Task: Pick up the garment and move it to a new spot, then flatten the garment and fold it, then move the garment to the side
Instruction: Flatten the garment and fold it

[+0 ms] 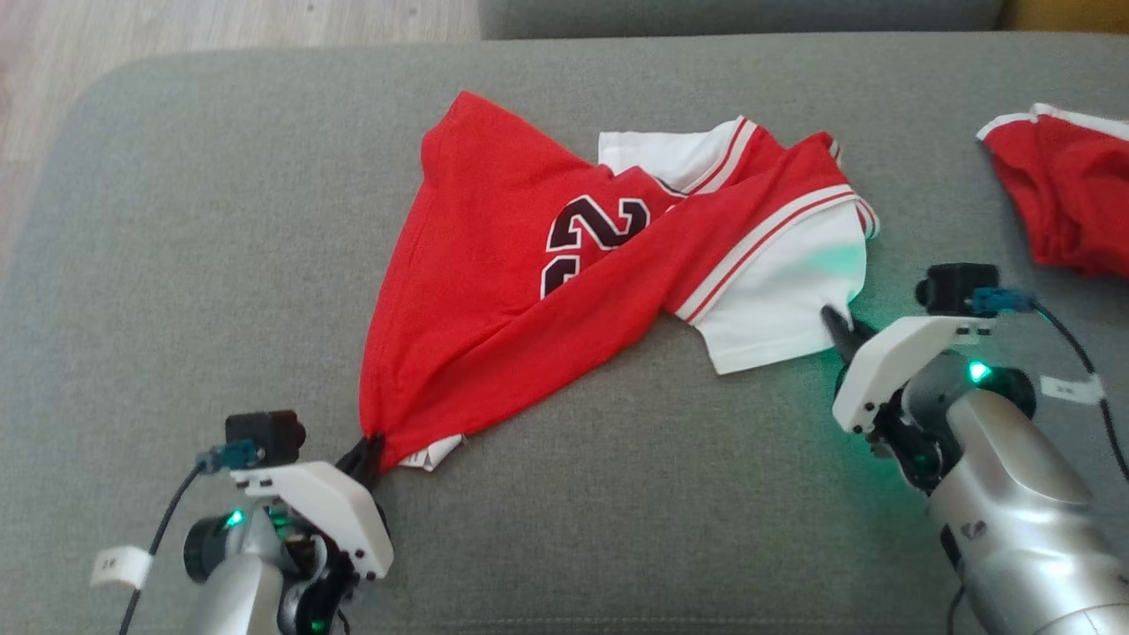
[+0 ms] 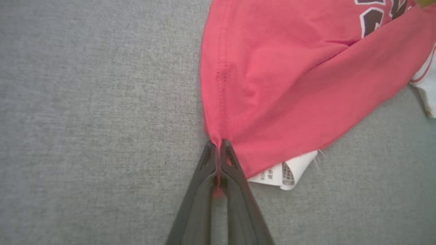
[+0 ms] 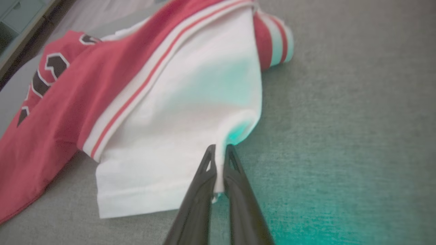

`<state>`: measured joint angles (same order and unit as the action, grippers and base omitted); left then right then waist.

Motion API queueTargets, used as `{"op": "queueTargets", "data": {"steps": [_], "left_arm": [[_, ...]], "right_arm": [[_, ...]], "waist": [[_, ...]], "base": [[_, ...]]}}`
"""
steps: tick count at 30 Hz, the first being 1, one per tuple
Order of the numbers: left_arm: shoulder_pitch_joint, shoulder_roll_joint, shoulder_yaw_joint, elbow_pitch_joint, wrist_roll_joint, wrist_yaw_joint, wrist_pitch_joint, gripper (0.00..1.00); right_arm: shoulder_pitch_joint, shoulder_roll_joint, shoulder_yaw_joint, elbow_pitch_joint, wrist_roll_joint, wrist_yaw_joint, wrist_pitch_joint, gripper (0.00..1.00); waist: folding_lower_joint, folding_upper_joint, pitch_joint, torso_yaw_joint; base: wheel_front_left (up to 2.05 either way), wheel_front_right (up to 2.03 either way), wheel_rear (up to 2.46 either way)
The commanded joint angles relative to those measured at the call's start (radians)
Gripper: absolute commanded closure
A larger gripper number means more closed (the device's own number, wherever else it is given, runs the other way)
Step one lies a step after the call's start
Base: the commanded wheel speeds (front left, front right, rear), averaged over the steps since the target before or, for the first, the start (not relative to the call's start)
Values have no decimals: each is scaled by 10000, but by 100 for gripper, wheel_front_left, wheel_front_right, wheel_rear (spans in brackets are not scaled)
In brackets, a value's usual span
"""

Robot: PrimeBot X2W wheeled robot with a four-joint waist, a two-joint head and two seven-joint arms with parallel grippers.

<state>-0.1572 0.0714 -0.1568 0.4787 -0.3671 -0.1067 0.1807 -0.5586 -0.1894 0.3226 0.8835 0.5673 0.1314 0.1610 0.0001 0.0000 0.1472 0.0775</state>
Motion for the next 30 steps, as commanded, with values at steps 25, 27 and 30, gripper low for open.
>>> {"op": "queueTargets", "data": {"steps": [25, 27, 30], "left_arm": [[-3704, 1427, 73, -1840, -877, -218, -506, 100], [-4841, 1634, -137, -1504, -862, -228, -418, 100], [-6675, 1797, -416, -751, -1137, -234, -426, 100]], "right_arm": [[-2107, -1209, 1508, -3177, 2053, -7, -2788, 100], [-3009, -1309, 1623, -3067, 2208, -7, -2832, 100], [-4485, -1383, 1860, -2747, 2480, -7, -2821, 100]], "waist": [[-1, 0, 1412, -401], [-1, 0, 1797, -360], [-1, 0, 2339, -356]], "base": [[0, 0, 0], [0, 0, 0], [0, 0, 0]]}}
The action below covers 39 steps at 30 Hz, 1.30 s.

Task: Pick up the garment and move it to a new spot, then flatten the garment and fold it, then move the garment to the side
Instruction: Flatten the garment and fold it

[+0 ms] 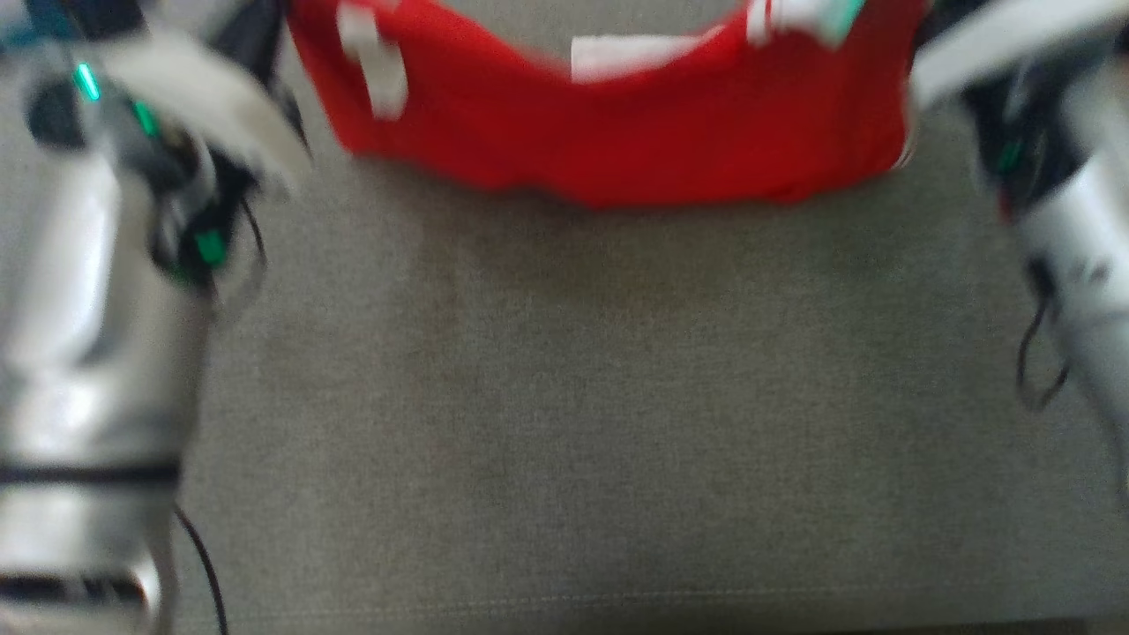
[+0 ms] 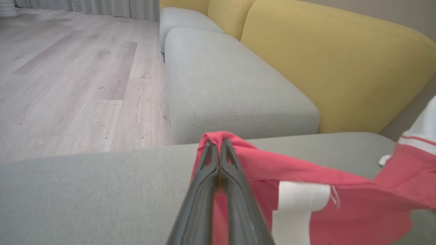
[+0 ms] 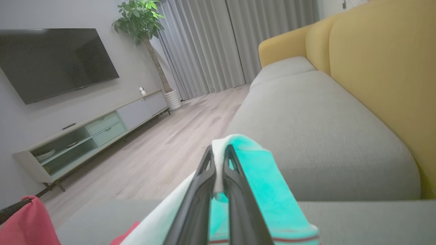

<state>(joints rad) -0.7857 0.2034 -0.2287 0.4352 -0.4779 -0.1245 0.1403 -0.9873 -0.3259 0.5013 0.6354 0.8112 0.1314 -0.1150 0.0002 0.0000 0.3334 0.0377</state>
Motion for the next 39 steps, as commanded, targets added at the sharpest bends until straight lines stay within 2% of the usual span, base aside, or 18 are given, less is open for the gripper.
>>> {"op": "queueTargets", "data": {"steps": [1, 13, 18, 23, 27, 31, 35, 36, 39], "left_arm": [[-1007, 563, 206, -10, -82, -57, -60, 100], [-7528, 916, 17, 2829, -1147, -60, -497, 100], [-9560, 1024, -121, 3805, -1303, -60, -658, 100], [-10775, 1007, -267, 4724, -1441, -60, -864, 100], [-10916, 940, -570, 5215, -1681, -61, -885, 100], [-10056, 894, -1338, 5406, -2186, -61, -416, 100], [-8532, 1201, -2746, 4896, -2758, -61, 280, 100], [-8532, 1201, -2746, 4896, -2758, -61, 280, 100], [-7278, 1666, -3791, 4264, -3440, -61, 919, 100]], "right_arm": [[-692, -46, 172, -122, 104, -7, -39, 100], [-6469, -517, 804, 1373, 267, -7, -574, 100], [-8259, -639, 994, 1795, 373, -7, -716, 100], [-9482, -648, 1337, 2133, 391, -7, -954, 100], [-9822, -573, 1939, 2319, 540, -7, -744, 100], [-9080, -594, 2861, 2318, 978, -7, -55, 100], [-7673, -1108, 3862, 2021, 1447, -7, 564, 100], [-7673, -1108, 3862, 2021, 1447, -7, 564, 100], [-6367, -1613, 4540, 1621, 1905, -7, 1049, 100]], "waist": [[-2, 0, 643, 43], [-2, 0, 2247, -21], [-2, 0, 2426, -93], [-2, 0, 2397, -117], [-2, 0, 2321, -135], [-2, 0, 2100, -194], [-2, 0, 1666, -221], [-2, 0, 1666, -221], [-2, 0, 1185, -285]], "base": [[0, 0, 0], [0, 0, 0], [0, 0, 0], [0, 0, 0], [0, 0, 0], [0, 0, 0], [0, 0, 0], [0, 0, 0], [0, 0, 0]]}}
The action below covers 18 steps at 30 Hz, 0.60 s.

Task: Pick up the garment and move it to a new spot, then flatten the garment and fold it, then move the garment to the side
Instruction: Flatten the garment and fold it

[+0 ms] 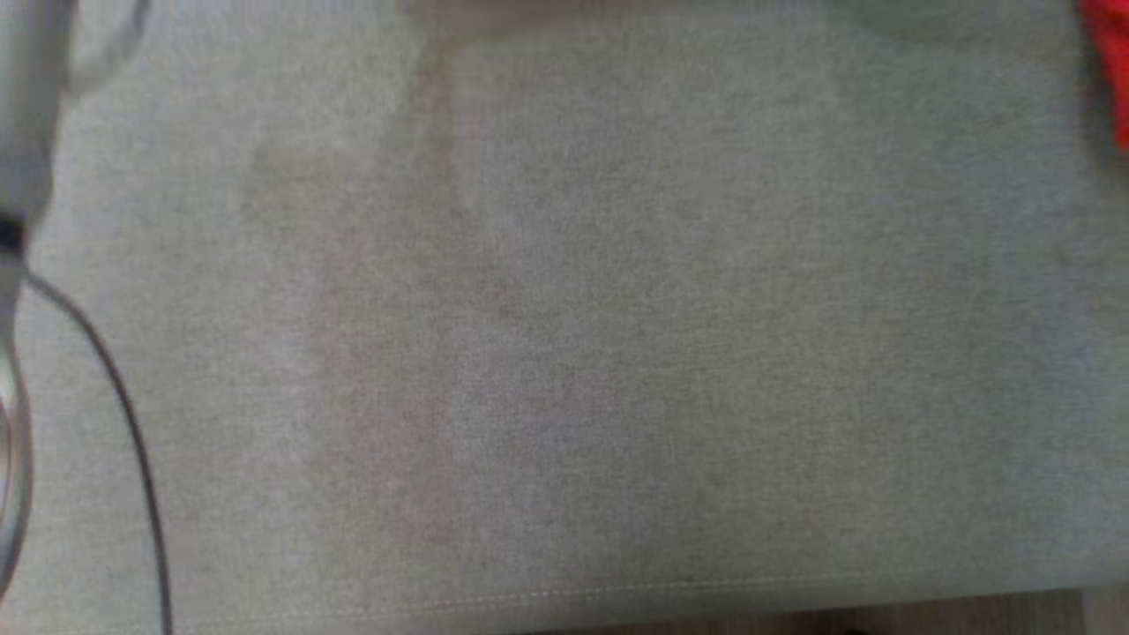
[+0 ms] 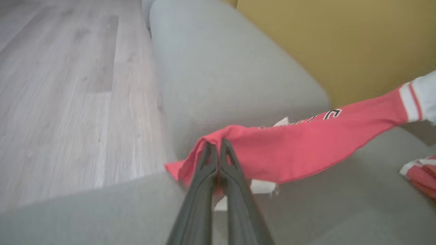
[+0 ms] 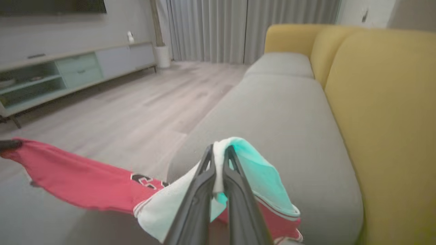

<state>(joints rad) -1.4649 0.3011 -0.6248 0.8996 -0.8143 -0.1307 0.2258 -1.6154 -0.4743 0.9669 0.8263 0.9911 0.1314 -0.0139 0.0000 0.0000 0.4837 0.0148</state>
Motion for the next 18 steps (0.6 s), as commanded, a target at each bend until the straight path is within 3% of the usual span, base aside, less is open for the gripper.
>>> {"op": "queueTargets", "data": {"steps": [1, 7, 10, 14, 18], "left_arm": [[-68, 884, -149, -623, -334, 0, 253, 100], [2351, 2075, -1657, -2413, -2223, 0, 1606, 100], [3950, 2877, -2206, -3649, -3357, 0, 2100, 100], [5428, 3707, -2825, -4429, -3905, 0, 2760, 100], [6402, 4549, -3661, -5296, -3513, 0, 3101, 100]], "right_arm": [[387, -301, 73, -450, 284, -7, 200, 100], [2840, -1410, 1078, -1707, 1269, -7, 1397, 100], [4208, -2107, 1763, -2762, 1863, -7, 2829, 100], [5305, -2834, 2353, -3849, 2287, -7, 4507, 100], [5705, -3102, 2525, -4376, 2614, -7, 6187, 100]], "waist": [[0, 0, -539, -73], [0, 0, -2014, -240], [0, 0, -2927, -447], [0, 0, -3688, -655], [0, 0, -4180, -742]], "base": [[0, 0, 0], [0, 0, 0], [0, 0, 0], [0, 0, 0], [0, 0, 0]]}}
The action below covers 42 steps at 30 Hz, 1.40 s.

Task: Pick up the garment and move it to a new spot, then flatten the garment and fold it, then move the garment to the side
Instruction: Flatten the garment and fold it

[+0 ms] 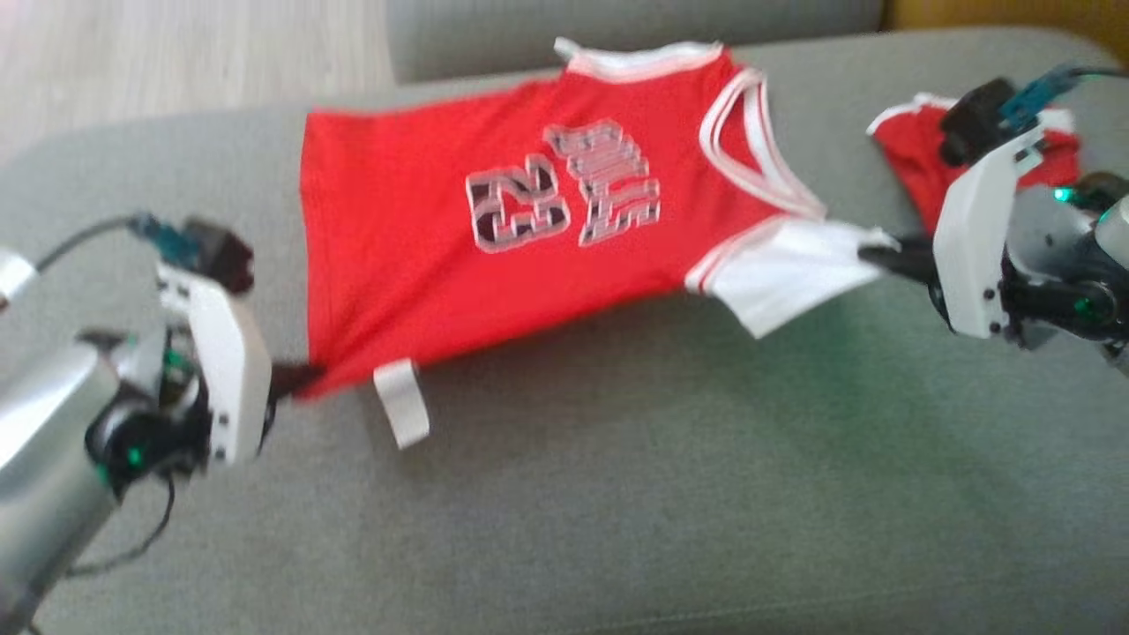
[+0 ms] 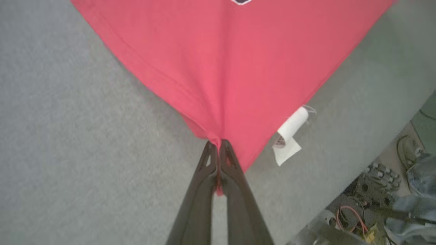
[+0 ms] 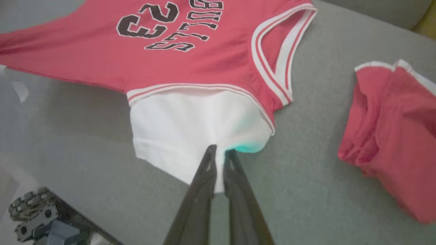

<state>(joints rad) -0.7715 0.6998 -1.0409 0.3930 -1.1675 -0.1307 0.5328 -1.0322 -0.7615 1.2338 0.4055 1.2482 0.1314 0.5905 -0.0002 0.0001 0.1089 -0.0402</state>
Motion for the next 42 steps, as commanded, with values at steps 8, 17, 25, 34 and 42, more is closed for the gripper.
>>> {"op": "queueTargets", "data": {"steps": [8, 17, 25, 34, 42], "left_arm": [[1355, 1857, 54, -2547, -1486, 729, 1579, 100], [1323, 2406, 170, -3891, -1993, 1314, 2322, 100], [817, 2042, 279, -3649, -2004, 1300, 2553, 100], [146, 1492, 433, -2897, -2188, 1289, 2944, 100], [-304, 1097, 618, -1726, -2488, 1303, 3220, 100]], "right_arm": [[1806, -1502, -120, -934, 784, -7, 2398, 100], [3066, -2940, -1613, -3211, 1012, -7, 2985, 100], [3249, -2130, -2922, -2971, 581, -7, 3558, 100], [3308, -167, -4556, -1431, -24, -7, 4225, 100], [2951, 1034, -5848, 387, -1164, -7, 4701, 100]], "waist": [[2, -1, -768, -258], [2, -1, -336, -103], [2, -1, -33, 56], [2, -1, 518, 277], [2, -1, 858, 414]], "base": [[0, 0, 0], [0, 0, 0], [0, 0, 0], [0, 0, 0], [0, 0, 0]]}}
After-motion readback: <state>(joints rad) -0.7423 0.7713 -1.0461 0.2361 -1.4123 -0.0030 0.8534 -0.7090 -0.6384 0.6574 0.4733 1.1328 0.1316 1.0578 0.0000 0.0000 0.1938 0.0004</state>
